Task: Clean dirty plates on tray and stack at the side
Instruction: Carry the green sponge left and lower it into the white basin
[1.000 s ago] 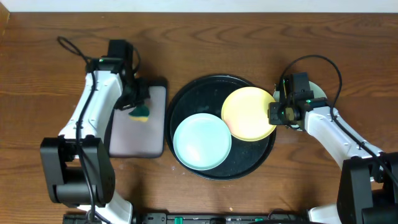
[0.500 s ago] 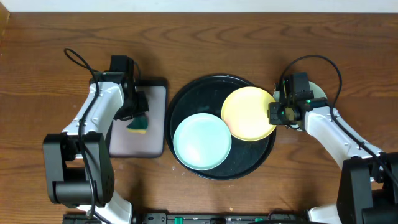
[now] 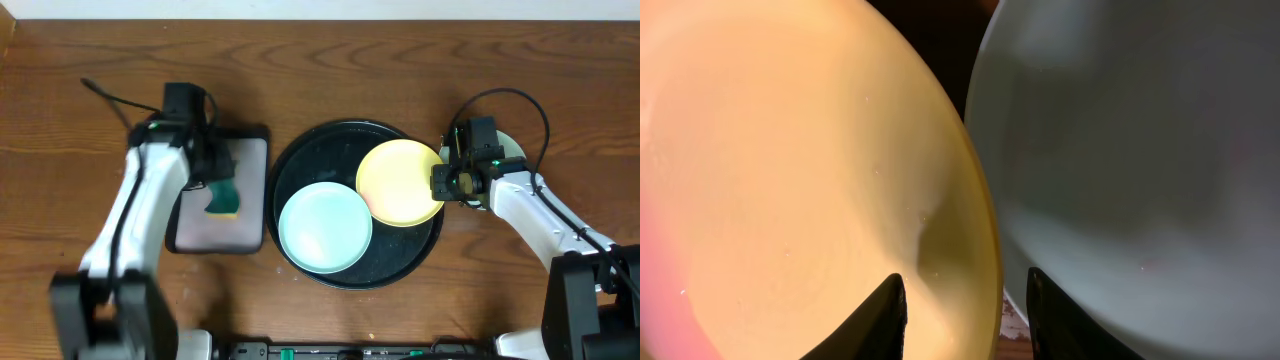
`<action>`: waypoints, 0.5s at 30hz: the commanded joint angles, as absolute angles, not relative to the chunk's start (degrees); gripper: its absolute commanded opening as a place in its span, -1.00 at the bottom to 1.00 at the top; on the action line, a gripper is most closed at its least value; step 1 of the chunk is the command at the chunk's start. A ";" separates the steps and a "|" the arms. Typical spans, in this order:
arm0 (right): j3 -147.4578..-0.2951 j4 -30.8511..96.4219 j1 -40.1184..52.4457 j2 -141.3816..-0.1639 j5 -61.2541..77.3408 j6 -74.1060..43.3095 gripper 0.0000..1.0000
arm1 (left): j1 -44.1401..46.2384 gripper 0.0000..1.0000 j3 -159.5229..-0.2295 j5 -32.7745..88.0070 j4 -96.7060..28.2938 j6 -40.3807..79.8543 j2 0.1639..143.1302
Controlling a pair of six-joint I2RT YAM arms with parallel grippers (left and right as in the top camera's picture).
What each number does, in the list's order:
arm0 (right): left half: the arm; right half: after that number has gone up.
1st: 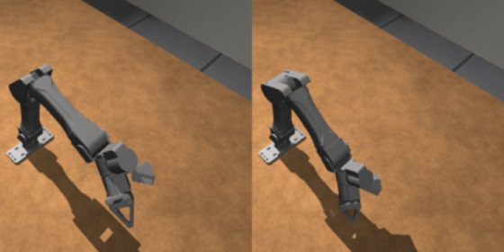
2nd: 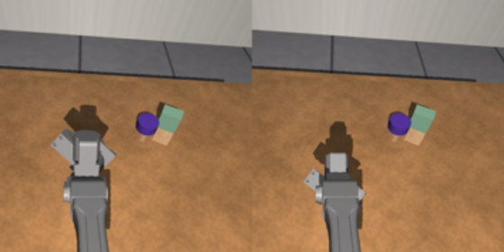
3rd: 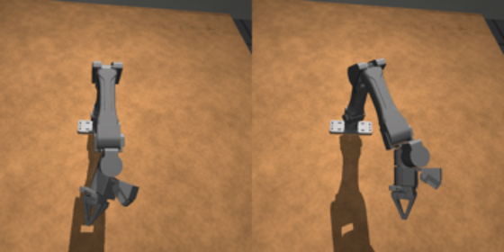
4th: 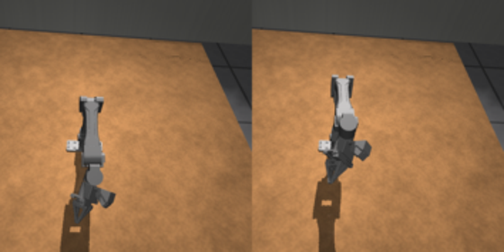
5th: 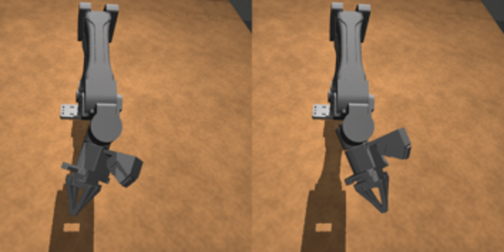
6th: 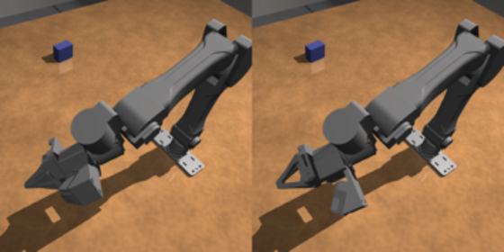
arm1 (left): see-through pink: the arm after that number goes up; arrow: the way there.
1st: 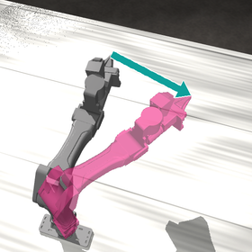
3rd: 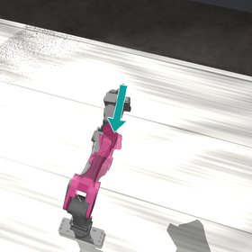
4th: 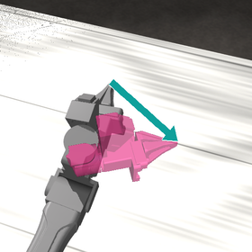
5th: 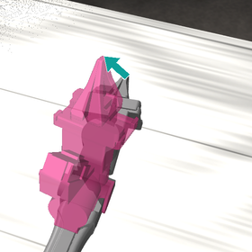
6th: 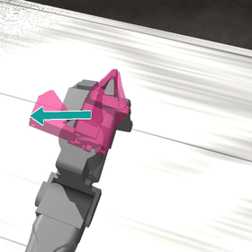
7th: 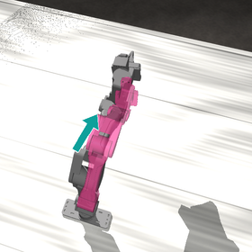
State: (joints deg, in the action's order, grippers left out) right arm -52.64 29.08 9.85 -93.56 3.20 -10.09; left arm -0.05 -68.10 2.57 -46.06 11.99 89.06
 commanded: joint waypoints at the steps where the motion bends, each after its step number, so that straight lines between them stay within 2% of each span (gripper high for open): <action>1: -51.75 28.47 9.85 -92.71 3.22 -10.24 -0.26 | -0.21 0.48 -69.52 1.43 -46.17 11.84 78.32; 8: -51.20 27.42 9.85 -92.71 3.25 -10.24 -0.36 | -0.21 0.56 -69.52 1.45 -46.17 11.84 66.22; 15: -49.74 25.67 9.85 -92.71 3.22 -10.24 -0.48 | -0.21 0.57 -69.52 1.45 -46.19 11.84 61.95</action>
State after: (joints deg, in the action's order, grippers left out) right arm -51.00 26.22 9.85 -93.56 3.20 -10.04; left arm -0.05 -68.27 2.55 -46.09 11.97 62.67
